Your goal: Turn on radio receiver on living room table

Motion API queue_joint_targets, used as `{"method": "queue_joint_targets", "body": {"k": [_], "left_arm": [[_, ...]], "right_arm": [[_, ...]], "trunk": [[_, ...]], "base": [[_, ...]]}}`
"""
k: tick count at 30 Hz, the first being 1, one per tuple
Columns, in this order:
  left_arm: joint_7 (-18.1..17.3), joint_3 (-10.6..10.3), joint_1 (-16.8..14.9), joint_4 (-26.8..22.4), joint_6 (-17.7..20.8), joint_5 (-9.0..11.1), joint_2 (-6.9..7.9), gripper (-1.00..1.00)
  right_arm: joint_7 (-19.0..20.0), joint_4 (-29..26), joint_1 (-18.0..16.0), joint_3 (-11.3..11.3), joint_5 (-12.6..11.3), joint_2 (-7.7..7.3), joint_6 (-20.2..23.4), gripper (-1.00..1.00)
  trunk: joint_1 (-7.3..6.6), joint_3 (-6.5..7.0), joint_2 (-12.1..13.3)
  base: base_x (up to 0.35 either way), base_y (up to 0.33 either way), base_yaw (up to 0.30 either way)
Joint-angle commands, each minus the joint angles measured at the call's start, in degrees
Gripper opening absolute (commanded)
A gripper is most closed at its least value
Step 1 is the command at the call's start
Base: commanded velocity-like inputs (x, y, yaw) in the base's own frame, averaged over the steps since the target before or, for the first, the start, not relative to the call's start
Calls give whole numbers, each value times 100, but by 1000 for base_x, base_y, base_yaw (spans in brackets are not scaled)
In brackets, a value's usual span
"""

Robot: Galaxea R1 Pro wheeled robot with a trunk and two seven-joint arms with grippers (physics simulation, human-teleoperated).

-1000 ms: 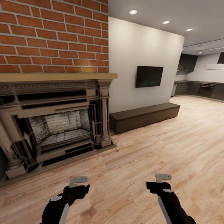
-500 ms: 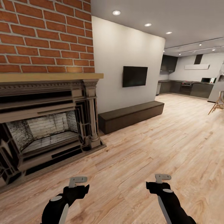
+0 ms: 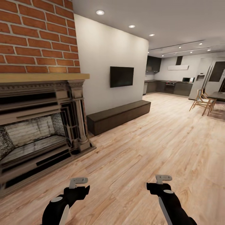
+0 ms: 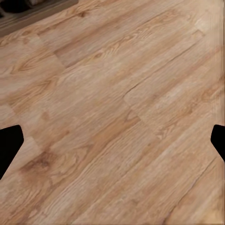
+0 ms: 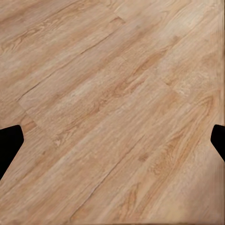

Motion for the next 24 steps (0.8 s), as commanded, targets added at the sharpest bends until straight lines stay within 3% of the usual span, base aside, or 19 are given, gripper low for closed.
{"method": "queue_joint_targets", "body": {"k": [1,5,12,24], "left_arm": [[1,0,0,0,0,4,-2,100],[2,0,0,8,0,-1,-4,100],[2,-1,-3,10,0,-2,2,100],[2,0,-3,8,0,-2,4,100]], "right_arm": [[0,0,0,0,2,0,0,100],[275,0,0,0,10,0,0,100],[357,0,0,0,12,0,1,100],[332,0,0,-4,29,0,0,100]], "trunk": [[0,0,0],[0,0,0],[0,0,0],[0,0,0]], "base": [[0,0,-266],[0,0,-266],[24,0,-266],[300,0,-266]]}}
